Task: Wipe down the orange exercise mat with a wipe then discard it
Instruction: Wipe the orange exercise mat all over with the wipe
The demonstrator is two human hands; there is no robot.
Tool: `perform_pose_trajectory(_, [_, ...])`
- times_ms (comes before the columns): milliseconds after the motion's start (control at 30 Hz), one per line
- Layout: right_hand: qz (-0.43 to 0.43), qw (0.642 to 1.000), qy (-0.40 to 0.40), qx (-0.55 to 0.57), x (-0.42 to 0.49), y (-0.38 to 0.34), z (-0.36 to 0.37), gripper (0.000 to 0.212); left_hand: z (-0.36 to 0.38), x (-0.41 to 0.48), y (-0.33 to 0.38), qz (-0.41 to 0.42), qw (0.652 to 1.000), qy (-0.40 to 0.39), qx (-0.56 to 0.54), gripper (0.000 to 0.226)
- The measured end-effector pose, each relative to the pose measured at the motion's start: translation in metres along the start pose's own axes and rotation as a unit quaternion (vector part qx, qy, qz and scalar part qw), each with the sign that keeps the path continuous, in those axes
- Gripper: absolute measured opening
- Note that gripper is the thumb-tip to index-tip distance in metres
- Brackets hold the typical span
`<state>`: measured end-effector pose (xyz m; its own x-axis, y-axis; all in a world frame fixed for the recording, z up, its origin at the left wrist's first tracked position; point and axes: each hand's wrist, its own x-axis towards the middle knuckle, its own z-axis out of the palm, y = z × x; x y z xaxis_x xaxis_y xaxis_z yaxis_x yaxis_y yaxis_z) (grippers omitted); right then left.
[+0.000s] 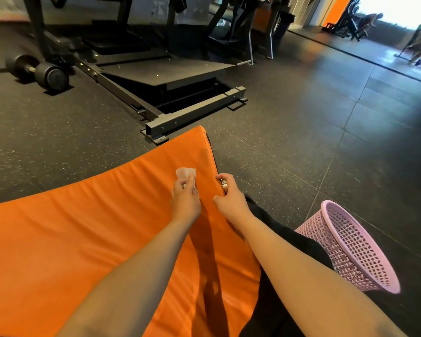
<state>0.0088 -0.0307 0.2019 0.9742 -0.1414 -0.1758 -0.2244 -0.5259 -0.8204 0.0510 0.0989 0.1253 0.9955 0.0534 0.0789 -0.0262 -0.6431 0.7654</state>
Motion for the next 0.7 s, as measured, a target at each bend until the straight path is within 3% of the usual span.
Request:
perform_pose_trajectory(100, [-0.026, 0.999, 0.028, -0.017, 0.002, -0.005, 0.001, 0.03, -0.004, 0.005, 0.012, 0.077, 0.996, -0.002, -0.047, 0.052])
perform_pose_trajectory(200, [-0.047, 0.998, 0.014, -0.039, 0.005, -0.005, 0.001, 0.042, -0.009, 0.011, 0.018, 0.137, 0.989, -0.02, -0.048, 0.052])
perform_pose_trajectory(300, [-0.064, 0.997, -0.019, -0.049, 0.007, -0.003, 0.0, 0.072, -0.013, 0.016, 0.008, 0.076, 0.997, -0.009, 0.005, 0.051])
perform_pose_trajectory(400, [-0.053, 0.996, -0.06, -0.038, 0.009, -0.003, 0.0, 0.075, -0.01, 0.008, -0.004, -0.033, 0.999, -0.002, 0.019, 0.049])
perform_pose_trajectory(533, [-0.039, 0.998, -0.038, -0.011, 0.013, -0.004, -0.002, 0.078, -0.006, 0.01, 0.014, 0.062, 0.997, -0.017, -0.05, 0.055])
perform_pose_trajectory(700, [-0.041, 0.999, 0.011, 0.033, 0.012, -0.006, 0.007, 0.068, -0.018, 0.024, 0.022, 0.102, 0.993, -0.047, -0.045, 0.057])
